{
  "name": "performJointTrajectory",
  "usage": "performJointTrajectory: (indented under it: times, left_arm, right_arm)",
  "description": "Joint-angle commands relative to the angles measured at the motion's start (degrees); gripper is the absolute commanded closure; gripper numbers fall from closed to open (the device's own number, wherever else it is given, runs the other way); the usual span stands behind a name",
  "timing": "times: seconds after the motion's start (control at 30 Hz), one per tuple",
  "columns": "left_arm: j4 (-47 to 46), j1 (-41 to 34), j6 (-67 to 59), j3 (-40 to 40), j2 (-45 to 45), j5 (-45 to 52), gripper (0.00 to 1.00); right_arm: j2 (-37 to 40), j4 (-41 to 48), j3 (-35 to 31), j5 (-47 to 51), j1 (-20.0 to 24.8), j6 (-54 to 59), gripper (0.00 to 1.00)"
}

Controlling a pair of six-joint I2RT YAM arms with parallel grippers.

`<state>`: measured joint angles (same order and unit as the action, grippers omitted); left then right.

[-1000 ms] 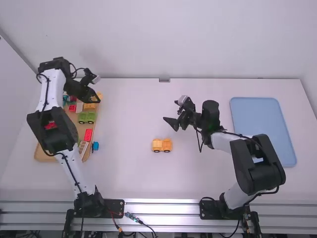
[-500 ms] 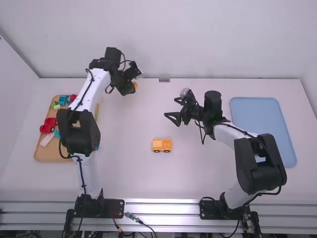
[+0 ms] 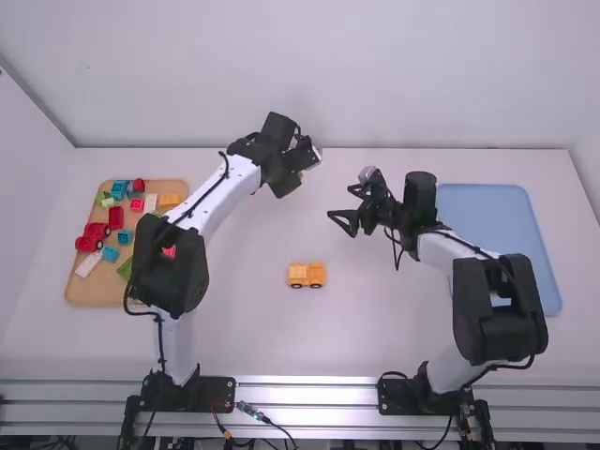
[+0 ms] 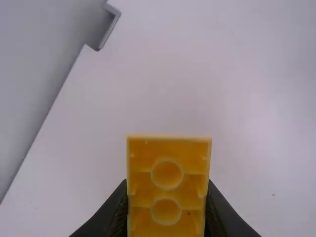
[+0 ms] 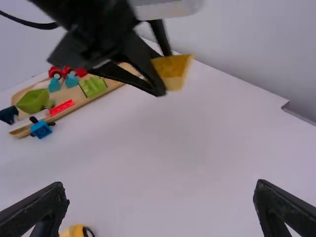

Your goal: Assemble lego blocks to make yellow taxi

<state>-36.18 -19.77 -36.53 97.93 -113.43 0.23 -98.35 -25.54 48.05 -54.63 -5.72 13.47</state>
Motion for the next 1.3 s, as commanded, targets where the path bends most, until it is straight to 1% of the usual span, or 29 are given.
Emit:
performJointTrajectory:
  times: [0.0,0.07,0.1,0.13,0.23,0.27,0.33,0.43,0.47,0.53,0.6,0.67,0.73,0.83,0.93,1.03,1.1,1.17,1.27]
  left_arm:
    - [0.4,1.4,-1.4,-6.4,7.6,3.8,0.98]
    - [-0.1,1.6,-3.5,-10.3,11.0,5.3,0.98]
    - [-1.8,1.6,-5.6,-13.0,13.9,6.9,0.98]
    - [-2.7,1.5,-5.8,-14.1,15.0,8.2,0.98]
    - [-6.7,1.6,-10.9,-18.4,19.9,21.0,0.98]
    - [-8.1,1.6,-15.2,-20.2,21.6,27.0,0.98]
    - [-8.8,1.6,-17.7,-21.9,22.7,30.0,0.98]
    - [-8.5,1.6,-16.9,-24.4,23.2,32.6,0.98]
    - [-8.5,1.6,-16.9,-24.4,23.2,32.6,0.98]
    - [-8.8,1.1,-17.3,-26.0,23.2,34.6,0.98]
    - [-8.5,1.1,-16.8,-26.6,23.2,34.7,0.98]
    - [-8.4,1.4,-17.3,-27.2,23.2,36.3,0.98]
    - [-8.5,1.3,-18.7,-27.5,23.2,37.8,0.98]
    - [-8.5,1.6,-21.1,-27.8,23.2,40.3,0.98]
    - [-8.0,1.6,-23.3,-28.0,23.2,42.7,0.98]
    - [-6.5,1.6,-22.3,-28.1,23.2,42.6,0.98]
    - [-4.6,1.6,-18.1,-28.2,23.2,42.0,0.98]
    - [-3.7,1.6,-15.5,-28.2,23.2,41.4,0.98]
    - [-2.6,1.6,-11.1,-28.3,23.2,40.7,0.98]
  right_arm:
    - [1.0,1.5,1.4,-6.0,1.6,6.1,0.01]
    - [1.0,2.4,1.4,-7.9,2.2,7.8,0.01]
    - [1.0,2.8,1.4,-9.0,2.4,8.5,0.01]
    - [1.0,2.9,1.4,-9.3,2.4,8.9,0.01]
    - [1.0,3.6,1.4,-11.9,1.0,12.7,0.01]
    - [1.0,4.9,1.4,-13.7,-0.2,16.3,0.01]
    - [1.0,6.8,1.4,-15.0,-1.5,21.4,0.01]
    - [1.0,10.6,1.4,-19.1,-3.3,28.5,0.01]
    - [1.0,10.6,1.4,-19.1,-3.3,28.5,0.01]
    - [1.0,11.4,1.4,-24.0,-3.9,31.4,0.01]
    - [1.0,10.8,1.4,-25.9,-4.2,30.8,0.01]
    - [1.0,8.8,1.4,-28.0,-4.1,27.5,0.0]
    - [1.0,6.8,1.4,-28.0,-4.4,22.4,0.02]
    - [1.0,6.0,1.4,-28.3,-5.5,19.6,0.08]
    - [1.0,5.8,1.4,-28.2,-6.8,17.2,0.09]
    - [1.0,5.9,1.4,-28.3,-7.9,17.1,0.11]
    - [1.0,6.6,1.4,-28.2,-8.7,18.9,0.12]
    - [1.0,6.7,1.3,-28.0,-8.7,20.4,0.12]
    - [1.0,6.3,0.8,-28.3,-8.7,23.8,0.09]
